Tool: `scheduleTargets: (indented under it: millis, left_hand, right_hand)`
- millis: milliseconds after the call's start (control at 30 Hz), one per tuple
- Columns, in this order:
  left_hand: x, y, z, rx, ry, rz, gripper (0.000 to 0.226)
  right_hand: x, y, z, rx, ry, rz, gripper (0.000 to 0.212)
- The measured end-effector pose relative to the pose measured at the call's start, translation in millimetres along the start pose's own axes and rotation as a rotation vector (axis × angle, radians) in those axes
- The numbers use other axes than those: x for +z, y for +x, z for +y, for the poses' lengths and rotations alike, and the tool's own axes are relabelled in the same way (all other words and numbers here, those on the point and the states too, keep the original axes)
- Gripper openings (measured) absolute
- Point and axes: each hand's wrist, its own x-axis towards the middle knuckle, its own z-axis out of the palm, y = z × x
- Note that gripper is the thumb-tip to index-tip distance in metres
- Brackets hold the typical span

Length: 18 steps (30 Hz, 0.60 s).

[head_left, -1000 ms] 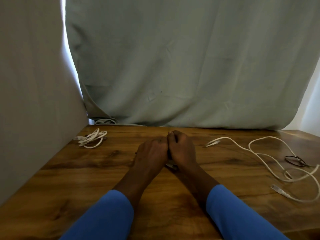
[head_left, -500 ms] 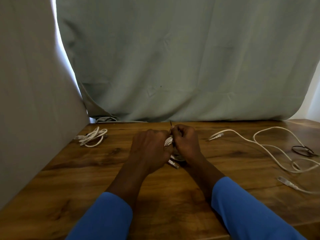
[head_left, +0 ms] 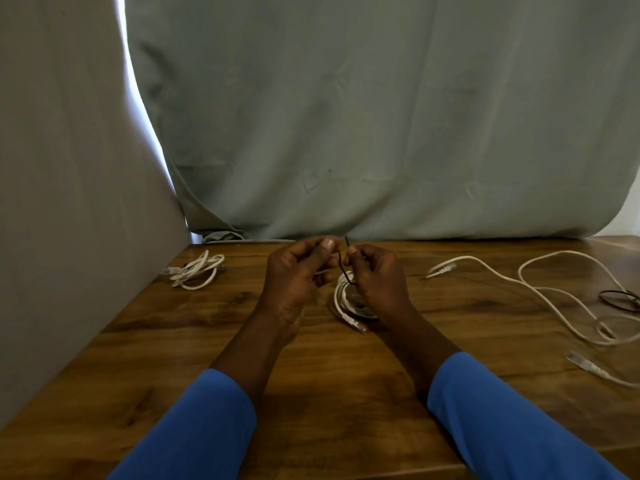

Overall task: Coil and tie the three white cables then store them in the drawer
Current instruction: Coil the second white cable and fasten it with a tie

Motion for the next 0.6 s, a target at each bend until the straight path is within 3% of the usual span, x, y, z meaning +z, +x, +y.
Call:
scheduleTargets:
  millis: [133,233,433,600]
  left_hand:
    - [0,5,-3,0.013,-0.1,0.135,0.011]
    - [-7,11,-8,0.035,-0.027,0.265,0.011]
    - [-6,12,-15,-0.016,0.141,0.2,0.012]
    - [-8,12,-18,0.027,0.221,0.251,0.017]
  right_hand:
    - [3,-3,-1,-0.047,-0.073,0.007,0.031]
    - [5,-6,-2,-0.09,-0.138,0.013,0.03]
    - [7,-12,-10,-0.15,-0.15,-0.011,0.036]
    - [7,-15,-13,-0.174,-0.146,0.021,0.034]
